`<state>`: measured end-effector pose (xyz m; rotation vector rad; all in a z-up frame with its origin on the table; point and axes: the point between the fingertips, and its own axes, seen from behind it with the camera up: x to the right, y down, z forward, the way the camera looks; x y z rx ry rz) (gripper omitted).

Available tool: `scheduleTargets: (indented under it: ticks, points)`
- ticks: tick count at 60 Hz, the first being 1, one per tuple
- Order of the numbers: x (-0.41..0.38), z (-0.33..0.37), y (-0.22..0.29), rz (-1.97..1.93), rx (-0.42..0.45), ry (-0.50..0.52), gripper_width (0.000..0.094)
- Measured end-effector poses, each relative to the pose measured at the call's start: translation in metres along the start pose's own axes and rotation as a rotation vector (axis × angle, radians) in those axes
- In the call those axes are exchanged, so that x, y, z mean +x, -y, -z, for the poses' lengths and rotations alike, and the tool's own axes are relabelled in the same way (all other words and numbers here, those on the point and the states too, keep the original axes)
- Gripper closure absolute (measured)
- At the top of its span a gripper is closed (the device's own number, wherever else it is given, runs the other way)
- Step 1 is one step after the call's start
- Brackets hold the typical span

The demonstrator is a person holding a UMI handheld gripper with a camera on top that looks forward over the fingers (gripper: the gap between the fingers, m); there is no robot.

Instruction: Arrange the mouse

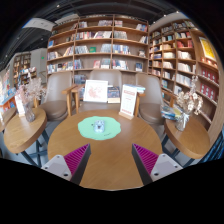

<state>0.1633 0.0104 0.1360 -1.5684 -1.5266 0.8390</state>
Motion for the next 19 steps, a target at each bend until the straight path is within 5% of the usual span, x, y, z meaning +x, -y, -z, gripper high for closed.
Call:
scheduleTargets:
  ticks: [19]
  points:
    - [0.012, 0.056, -0.036, -0.001, -0.003, 0.006, 0.0084]
